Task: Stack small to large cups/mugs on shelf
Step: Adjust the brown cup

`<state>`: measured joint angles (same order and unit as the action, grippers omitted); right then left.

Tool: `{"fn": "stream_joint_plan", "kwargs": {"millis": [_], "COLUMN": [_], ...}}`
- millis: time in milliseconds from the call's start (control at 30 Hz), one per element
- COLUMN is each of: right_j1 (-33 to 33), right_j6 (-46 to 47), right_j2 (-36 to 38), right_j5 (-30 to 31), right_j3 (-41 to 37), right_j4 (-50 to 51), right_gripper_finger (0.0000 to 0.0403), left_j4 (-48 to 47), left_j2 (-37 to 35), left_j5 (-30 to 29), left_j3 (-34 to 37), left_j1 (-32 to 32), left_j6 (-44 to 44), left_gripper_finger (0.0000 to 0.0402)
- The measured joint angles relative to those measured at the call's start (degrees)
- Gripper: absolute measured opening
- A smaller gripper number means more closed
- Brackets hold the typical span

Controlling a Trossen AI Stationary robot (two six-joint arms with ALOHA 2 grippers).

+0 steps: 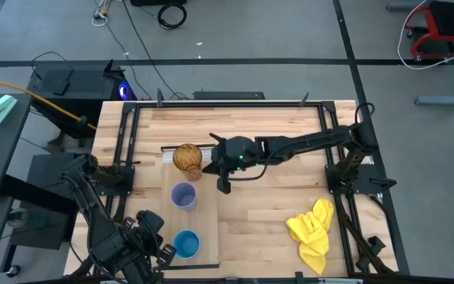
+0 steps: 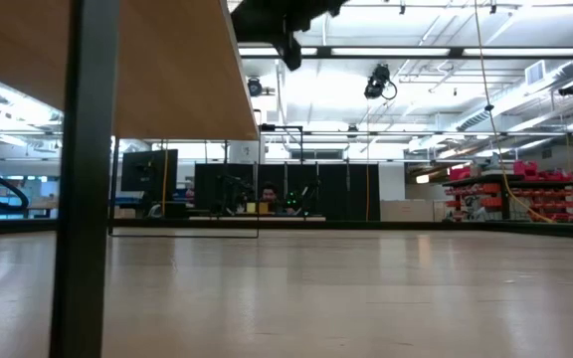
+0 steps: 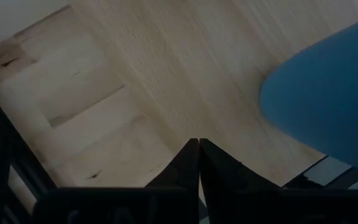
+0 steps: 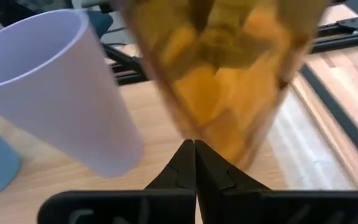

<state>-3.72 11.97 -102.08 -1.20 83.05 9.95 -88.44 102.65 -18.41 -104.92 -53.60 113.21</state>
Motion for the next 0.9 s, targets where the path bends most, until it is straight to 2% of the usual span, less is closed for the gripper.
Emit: {"fn": "stream_joint_plan", "kwargs": {"millis": [467, 900], "right_j1": [2.49, 3.54], "right_j6": [-0.17, 1.21], "right_j2": [-0.74, -0.67], "right_j5": [-0.78, -0.96], "right_j3": [0.02, 0.02], "right_j4": [-3.02, -2.02], "right_gripper_finger": [0.0001, 0.0006], "left_j4": [0.03, 0.01], "left_j2": [0.00, 0.00], "left_j5": [0.00, 0.00], "left_j3": [0.00, 0.00], "left_j1": [0.07, 0.09], "left_j6": [0.17, 0.12], "left_gripper_finger": [0.0024, 0.0013]}}
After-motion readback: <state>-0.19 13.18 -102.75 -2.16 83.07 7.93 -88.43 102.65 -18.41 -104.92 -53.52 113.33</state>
